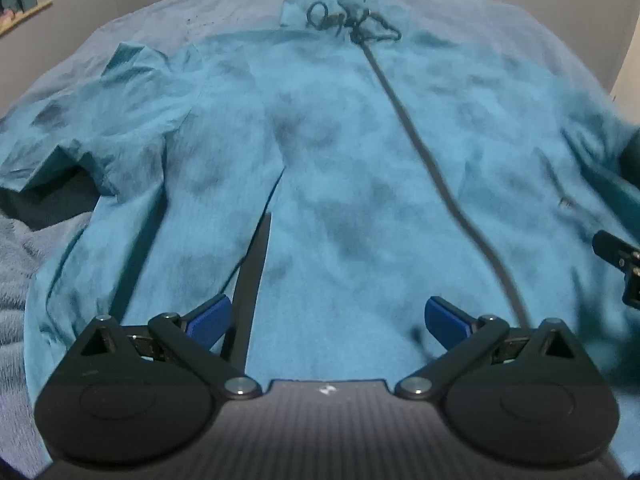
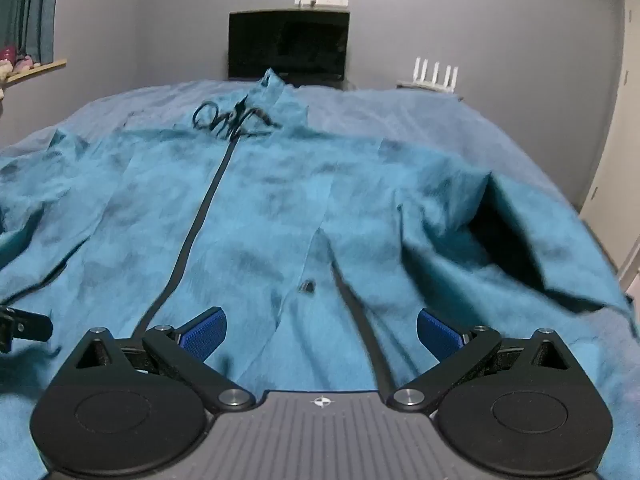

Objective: Fold large clothes

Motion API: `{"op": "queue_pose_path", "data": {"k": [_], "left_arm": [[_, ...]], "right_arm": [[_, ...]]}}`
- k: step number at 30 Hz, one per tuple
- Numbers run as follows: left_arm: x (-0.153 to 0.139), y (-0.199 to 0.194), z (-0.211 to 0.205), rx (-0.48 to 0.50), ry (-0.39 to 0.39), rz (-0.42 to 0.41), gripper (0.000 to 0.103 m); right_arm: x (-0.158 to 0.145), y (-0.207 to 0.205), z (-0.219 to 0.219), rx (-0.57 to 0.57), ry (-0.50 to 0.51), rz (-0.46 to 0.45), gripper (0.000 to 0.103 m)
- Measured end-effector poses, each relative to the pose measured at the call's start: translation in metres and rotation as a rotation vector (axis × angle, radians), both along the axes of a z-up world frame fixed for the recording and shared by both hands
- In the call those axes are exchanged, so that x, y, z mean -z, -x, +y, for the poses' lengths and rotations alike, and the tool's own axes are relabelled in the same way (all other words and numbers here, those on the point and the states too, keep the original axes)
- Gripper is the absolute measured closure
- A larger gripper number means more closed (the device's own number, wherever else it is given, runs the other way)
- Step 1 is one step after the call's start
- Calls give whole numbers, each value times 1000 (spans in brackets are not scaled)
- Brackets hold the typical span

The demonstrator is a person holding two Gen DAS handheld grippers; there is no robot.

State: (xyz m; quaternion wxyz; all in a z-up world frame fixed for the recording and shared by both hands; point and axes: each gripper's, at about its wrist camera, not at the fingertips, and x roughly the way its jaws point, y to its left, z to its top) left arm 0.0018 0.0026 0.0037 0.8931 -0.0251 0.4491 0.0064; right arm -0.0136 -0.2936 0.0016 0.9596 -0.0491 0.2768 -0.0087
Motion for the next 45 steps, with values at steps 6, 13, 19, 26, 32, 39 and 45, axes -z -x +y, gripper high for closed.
{"op": "queue_pose_path", "data": {"k": [6,13,19,26,32,39,45], "left_arm": [[-40,-20,17,18,-33,-228,0],[-17,-19,19,72,-52,-305,0],[21,-33,37,-19,59,-87,0],[37,-45,32,-33,74,-37,0],[43,-46,17,18,-26,-27,0],[44,-47,20,22,-5,-24,0],[51,-49,12,59,8,-22,0]], "right_arm": [[-57,-3,-34,125,-12,-127,0],[-65,-21,-119,378,-170,-41,0],[-40,-17,-227,600,-524,6,0],[3,-1,-285,707,-797,-52,36],[17,5,-312,765,-887,-150,74],[13,2,-324,857,-787,-253,69],[-5,-22,-341,878,-597,-220,80]]}}
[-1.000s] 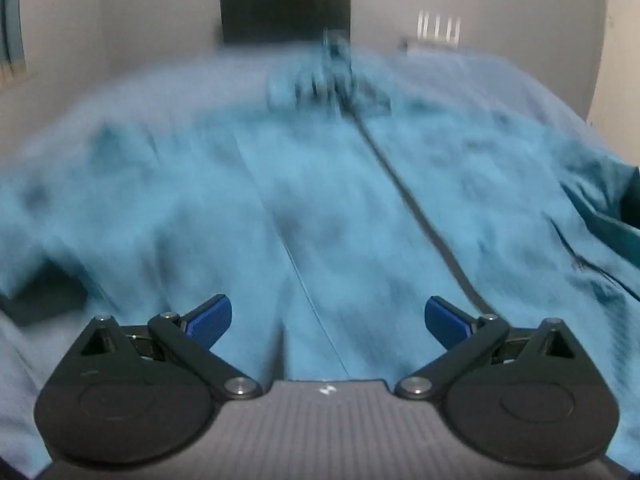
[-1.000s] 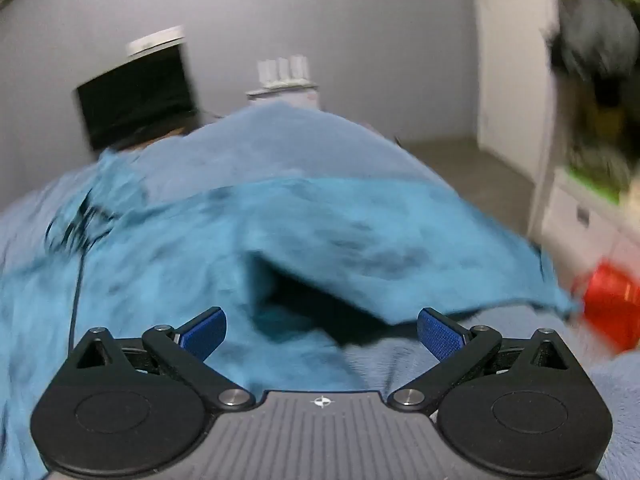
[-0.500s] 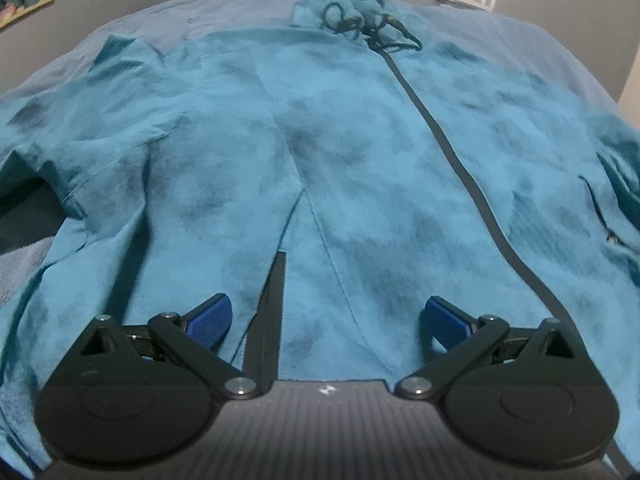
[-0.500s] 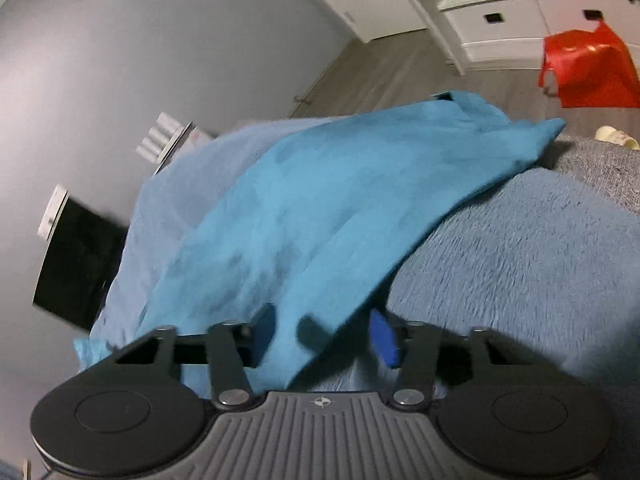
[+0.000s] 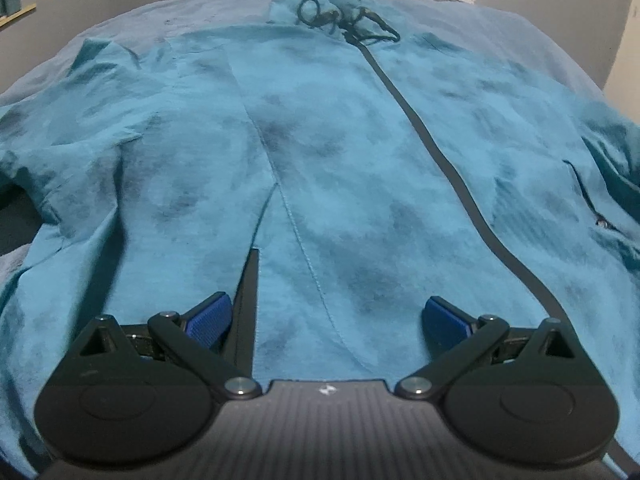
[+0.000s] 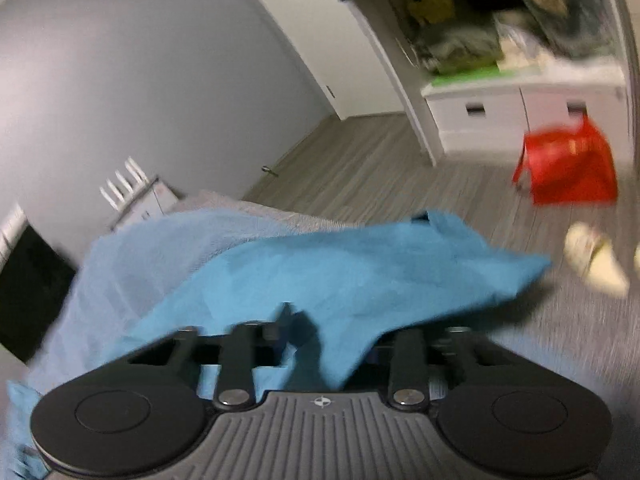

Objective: Fold large clothes

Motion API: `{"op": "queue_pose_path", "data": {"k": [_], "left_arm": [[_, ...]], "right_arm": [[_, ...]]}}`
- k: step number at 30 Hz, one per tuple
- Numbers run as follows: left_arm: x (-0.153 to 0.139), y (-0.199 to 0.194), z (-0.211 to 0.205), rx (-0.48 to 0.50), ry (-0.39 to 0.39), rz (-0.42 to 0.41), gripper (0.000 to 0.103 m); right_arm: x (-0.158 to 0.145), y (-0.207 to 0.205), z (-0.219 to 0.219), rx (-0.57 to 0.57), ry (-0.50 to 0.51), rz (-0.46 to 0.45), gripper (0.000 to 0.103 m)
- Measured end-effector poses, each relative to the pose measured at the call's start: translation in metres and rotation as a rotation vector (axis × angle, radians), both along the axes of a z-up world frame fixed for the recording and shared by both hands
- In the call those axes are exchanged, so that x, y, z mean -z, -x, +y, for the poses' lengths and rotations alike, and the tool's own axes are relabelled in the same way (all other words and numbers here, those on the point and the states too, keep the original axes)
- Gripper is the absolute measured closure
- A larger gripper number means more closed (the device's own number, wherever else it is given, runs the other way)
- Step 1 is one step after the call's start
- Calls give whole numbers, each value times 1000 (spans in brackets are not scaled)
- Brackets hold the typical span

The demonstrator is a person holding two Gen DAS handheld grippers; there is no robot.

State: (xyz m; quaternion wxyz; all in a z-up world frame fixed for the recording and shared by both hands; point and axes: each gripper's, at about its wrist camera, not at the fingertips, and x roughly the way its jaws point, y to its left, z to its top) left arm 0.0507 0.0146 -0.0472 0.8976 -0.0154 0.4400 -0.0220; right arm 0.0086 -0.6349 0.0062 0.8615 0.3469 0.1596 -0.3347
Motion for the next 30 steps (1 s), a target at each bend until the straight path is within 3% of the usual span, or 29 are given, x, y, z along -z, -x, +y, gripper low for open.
{"op": "queue_pose_path", "data": {"k": [2,5,8,12,17,22,26,27,29,30], "left_arm": [[1,-1,-3,14,0,1,0],[2,-2,-5,21,-5,2,0],[3,-3,-4,21,2,4,0],[3,-3,-2,25,7,0,0],[3,-2,-2,24,17,-4,0],[3,0,-2,21,33,-7,0],[3,0,1,19,50,-5,0],[4,0,1,20,53,-2,0],[4,0,3,24,57,6,0],[5,-1,3,25,60,12,0]], "right_arm": [[-18,-12,9,-31,118,56,86],[-58,-24,35,-84,266,48,95],[-110,-37,73,-181,394,-28,98],[-176,-44,152,-403,553,-156,98],[-216,-39,272,-674,691,-255,98],[-198,-35,378,-944,642,-216,98],[-143,-26,450,-1138,526,-88,96],[-128,-25,464,-1181,476,-46,91],[-104,-8,476,-1203,373,20,69],[-96,-3,467,-1178,343,33,51]]}}
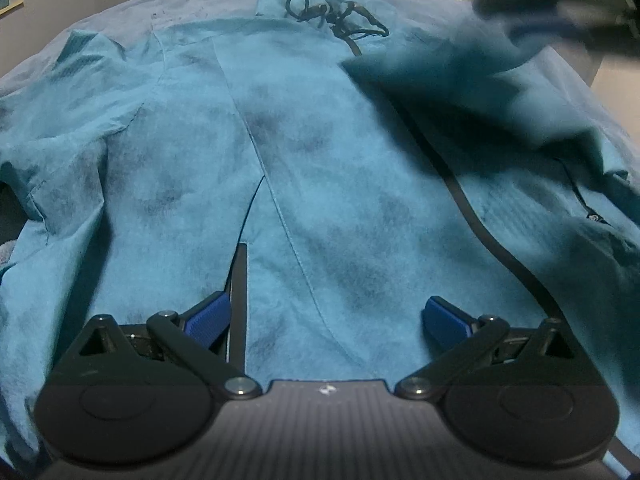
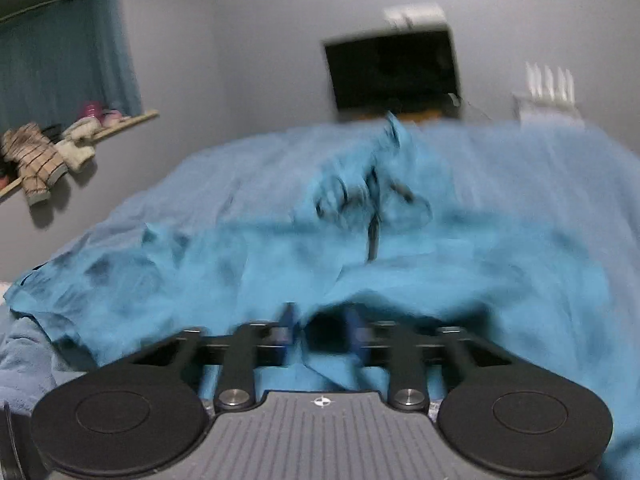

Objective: Fold large clothes

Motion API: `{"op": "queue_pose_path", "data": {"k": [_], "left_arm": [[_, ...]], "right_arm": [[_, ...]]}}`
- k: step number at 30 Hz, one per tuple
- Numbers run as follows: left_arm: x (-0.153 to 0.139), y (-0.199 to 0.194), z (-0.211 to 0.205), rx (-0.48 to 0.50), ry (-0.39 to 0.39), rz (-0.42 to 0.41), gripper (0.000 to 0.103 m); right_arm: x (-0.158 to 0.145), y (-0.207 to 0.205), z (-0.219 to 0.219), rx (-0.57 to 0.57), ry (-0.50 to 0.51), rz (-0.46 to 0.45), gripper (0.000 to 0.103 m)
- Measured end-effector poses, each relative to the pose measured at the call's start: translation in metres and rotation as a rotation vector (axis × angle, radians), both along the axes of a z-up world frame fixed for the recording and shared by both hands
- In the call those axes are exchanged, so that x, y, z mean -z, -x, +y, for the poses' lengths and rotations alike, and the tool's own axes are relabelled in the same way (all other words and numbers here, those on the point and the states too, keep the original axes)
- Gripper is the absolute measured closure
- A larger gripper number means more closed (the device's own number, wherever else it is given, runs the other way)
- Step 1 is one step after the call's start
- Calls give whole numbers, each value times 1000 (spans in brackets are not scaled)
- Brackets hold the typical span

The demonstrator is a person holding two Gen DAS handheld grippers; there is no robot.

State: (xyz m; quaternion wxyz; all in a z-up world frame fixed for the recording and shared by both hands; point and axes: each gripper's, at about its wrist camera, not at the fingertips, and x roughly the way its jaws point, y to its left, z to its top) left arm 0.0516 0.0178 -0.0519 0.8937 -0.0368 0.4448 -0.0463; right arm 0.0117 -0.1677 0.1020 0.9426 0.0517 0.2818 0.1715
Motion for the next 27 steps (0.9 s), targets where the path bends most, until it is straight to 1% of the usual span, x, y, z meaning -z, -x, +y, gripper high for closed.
{"op": "queue_pose_path", "data": {"k": [1,2,5,6,7,8,9,11,12,13,14,16,17,18,20,21,22,25,27], "left_arm": [[1,-1,1,-2,6,10,0],[3,-1,3,-2,11,19,0],[3,-7,5,-7,20,47,0],[0,-10,5,0,12,63,0],[-6,-11,3,2,-4,69,0],[-16,-11,0,0,-20,40,0],[-31,-10,-8,16,-46,-28,0],[-55,-11,-28,90,-95,-141,0],[-64,-14,-39,124,-99,-174,0],[-71,-22,-49,157,-90,-195,0],[-74,-33,-59,182,-79,-189,0],[-70,-60,-79,205,-50,-152,2],[-66,-71,-88,208,-50,-144,8],[-62,-82,-99,219,-67,-144,12],[-53,-97,-124,255,-125,-152,24],[-49,-101,-134,280,-142,-146,26],[-43,-104,-143,307,-155,-142,26],[-22,-118,-170,355,-253,-141,28],[-14,-122,-177,359,-299,-162,55]], "right_arm": [[7,10,-7,41,-23,17,41],[12,15,-19,80,-51,34,39],[28,41,-79,203,-149,90,33],[35,28,-117,245,-166,104,26],[37,34,-133,286,-173,112,23],[38,36,-149,315,-167,114,23],[47,33,-161,334,-154,108,23],[59,31,-182,353,-124,76,23],[64,26,-186,362,-116,59,23],[66,28,-191,375,-116,37,23],[71,25,-193,388,-125,17,23],[76,28,-198,419,-159,-36,23],[77,30,-200,428,-167,-59,23],[81,26,-199,440,-164,-78,23],[81,28,-205,464,-154,-111,23],[85,18,-200,472,-156,-122,23],[86,18,-204,479,-169,-131,23],[89,13,-209,475,-199,-129,23],[92,10,-210,475,-212,-129,23]]}}
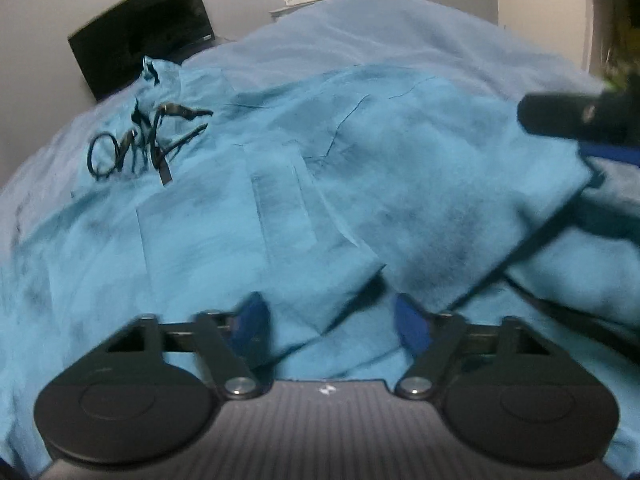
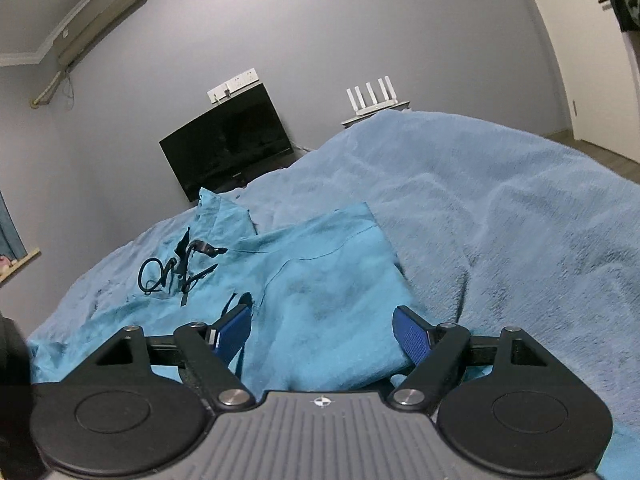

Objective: Fold large clothes

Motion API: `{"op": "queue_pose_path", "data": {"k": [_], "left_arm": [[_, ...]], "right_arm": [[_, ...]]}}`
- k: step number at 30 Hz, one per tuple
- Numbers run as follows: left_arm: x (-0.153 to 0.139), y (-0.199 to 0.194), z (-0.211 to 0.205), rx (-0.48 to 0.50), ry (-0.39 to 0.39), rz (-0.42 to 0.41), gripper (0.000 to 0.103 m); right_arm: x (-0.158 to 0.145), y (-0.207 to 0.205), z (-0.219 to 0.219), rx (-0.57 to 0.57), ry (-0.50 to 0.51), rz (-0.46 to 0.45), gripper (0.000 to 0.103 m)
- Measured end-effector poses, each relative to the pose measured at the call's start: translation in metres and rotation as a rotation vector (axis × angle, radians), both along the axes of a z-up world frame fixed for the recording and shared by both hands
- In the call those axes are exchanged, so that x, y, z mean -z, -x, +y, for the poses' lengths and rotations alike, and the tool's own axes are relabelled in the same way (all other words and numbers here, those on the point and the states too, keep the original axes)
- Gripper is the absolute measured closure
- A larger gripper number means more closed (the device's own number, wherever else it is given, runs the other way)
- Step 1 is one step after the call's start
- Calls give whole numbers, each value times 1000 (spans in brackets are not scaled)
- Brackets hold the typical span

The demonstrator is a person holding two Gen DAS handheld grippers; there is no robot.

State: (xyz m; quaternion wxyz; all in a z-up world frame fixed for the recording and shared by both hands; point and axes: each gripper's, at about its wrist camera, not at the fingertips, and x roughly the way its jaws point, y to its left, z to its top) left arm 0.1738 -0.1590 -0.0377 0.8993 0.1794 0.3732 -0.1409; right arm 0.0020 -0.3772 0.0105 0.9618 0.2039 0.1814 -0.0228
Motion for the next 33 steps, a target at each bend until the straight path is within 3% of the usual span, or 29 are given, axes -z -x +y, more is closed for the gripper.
{"op": "queue_pose_path", "data": {"k": [1,2,4,7,10,17,21,27,29,33], "left_arm": [[1,-3,1,-12,-16,-12,77],[0,-6,5,-27,-1,-16,88],[-14,-2,26,-92,101,-61,90],[-37,11,80,-283,293,-144,91],[-46,15,147,-473,462,-154,93],[-13,31,248,-761,609,-57,96],[4,40,258,-771,600,-35,96],[-7,47,259,-823,530,-120,96],[-4,42,262,-812,503,-109,96],[1,41,263,-808,478,-91,96]], "right_arm": [[2,-2,0,1,-5,-3,23],[3,-3,0,-1,-9,-6,23],[4,-5,-1,-5,-8,-11,23],[6,-10,-1,-11,-15,-9,23],[8,-12,0,-15,-18,-1,23],[10,-15,8,-54,25,11,20],[12,-16,13,-72,56,19,20],[12,-19,19,-75,119,17,19],[14,-23,20,-69,148,32,24],[28,-40,25,-57,243,161,37]]}}
